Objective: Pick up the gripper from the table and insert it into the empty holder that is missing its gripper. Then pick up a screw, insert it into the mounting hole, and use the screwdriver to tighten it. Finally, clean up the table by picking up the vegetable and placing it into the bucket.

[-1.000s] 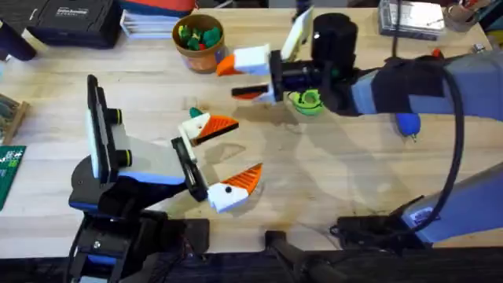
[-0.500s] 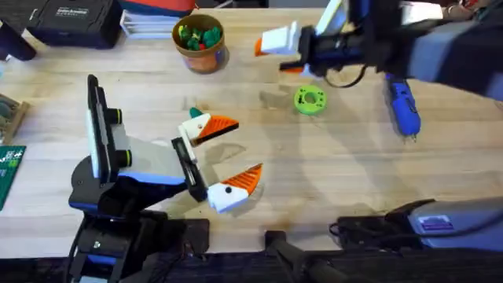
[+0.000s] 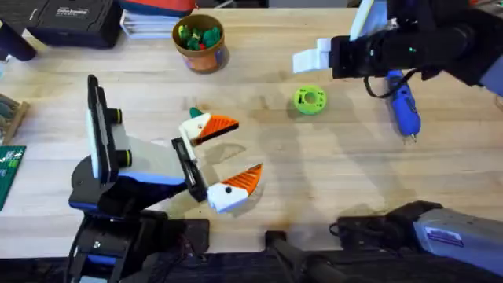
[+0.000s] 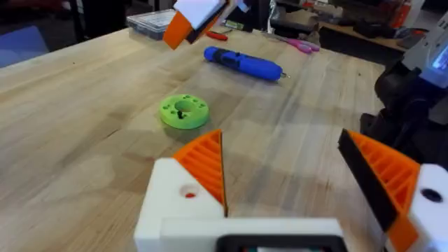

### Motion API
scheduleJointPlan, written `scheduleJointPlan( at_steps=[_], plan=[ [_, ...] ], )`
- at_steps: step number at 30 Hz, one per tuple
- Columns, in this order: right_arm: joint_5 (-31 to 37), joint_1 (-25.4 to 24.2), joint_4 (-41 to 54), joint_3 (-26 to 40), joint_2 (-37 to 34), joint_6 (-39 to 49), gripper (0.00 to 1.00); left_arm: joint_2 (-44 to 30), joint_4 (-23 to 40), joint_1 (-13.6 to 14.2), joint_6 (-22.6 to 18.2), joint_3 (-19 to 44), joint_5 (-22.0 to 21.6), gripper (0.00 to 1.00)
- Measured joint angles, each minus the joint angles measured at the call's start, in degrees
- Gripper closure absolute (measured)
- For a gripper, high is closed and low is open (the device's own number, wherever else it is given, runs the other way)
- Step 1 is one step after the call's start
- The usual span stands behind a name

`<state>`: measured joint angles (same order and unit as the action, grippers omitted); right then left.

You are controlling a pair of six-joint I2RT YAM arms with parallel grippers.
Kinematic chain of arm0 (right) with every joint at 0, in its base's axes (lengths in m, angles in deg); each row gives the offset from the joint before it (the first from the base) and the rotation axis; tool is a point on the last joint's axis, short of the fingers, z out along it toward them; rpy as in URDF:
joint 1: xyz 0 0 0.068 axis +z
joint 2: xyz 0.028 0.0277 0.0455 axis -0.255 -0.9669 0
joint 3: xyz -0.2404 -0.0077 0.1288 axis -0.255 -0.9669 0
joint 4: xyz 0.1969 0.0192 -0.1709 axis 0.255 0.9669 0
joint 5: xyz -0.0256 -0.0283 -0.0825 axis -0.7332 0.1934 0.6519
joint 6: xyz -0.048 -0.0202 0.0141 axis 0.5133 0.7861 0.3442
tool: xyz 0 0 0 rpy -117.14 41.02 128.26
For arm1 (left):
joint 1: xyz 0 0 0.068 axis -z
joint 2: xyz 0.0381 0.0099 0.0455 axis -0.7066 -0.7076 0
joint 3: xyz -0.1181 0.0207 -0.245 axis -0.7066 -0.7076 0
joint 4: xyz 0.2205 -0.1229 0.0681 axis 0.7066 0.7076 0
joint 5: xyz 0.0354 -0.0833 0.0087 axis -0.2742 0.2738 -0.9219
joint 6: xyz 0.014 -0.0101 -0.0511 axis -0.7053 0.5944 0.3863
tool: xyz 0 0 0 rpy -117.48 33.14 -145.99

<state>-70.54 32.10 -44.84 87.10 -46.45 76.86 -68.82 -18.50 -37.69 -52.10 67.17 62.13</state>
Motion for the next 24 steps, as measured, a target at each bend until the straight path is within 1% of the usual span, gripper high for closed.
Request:
scheduleJointPlan(
  at_steps=[3,6,8,9,10,12,17,20,23,24],
  plan=[
    [0.3,0.0,0.9,0.0,0.0,0.0,0.007,0.0,0.0,0.0,0.0,0.0,0.0,0.014],
    [0.2,0.0,2.8,0.0,0.0,2.3,0.007,0.0,0.0,0.0,0.0,0.0,0.0,0.015],
    [0.7,0.4,4.7,0.0,-0.6,4.3,0.083,0.0,0.0,0.0,0.0,0.0,0.0,0.015],
    [1.0,0.8,5.4,0.0,-1.3,5.2,0.131,0.0,0.0,0.0,0.0,0.0,0.0,0.016],
    [1.6,1.3,5.8,0.0,-2.2,6.1,0.203,0.0,0.0,0.0,0.0,0.0,0.0,0.016],
    [3.1,2.7,6.0,0.0,-4.2,7.7,0.284,0.0,0.0,0.0,0.0,0.0,0.0,0.015],
    [9.0,6.8,5.0,0.0,-9.1,10.9,0.372,0.0,0.0,0.0,0.0,0.0,0.0,0.015],
    [12.1,8.5,3.9,0.0,-11.3,12.0,0.423,0.0,0.0,0.0,0.0,0.0,0.0,0.015],
    [13.9,8.8,2.5,0.0,-13.0,12.6,0.541,0.0,0.0,0.0,0.0,0.0,0.0,0.015],
    [14.2,8.8,2.2,0.0,-13.4,12.8,0.551,0.0,0.0,0.0,0.0,0.0,0.0,0.016]
  ],
)
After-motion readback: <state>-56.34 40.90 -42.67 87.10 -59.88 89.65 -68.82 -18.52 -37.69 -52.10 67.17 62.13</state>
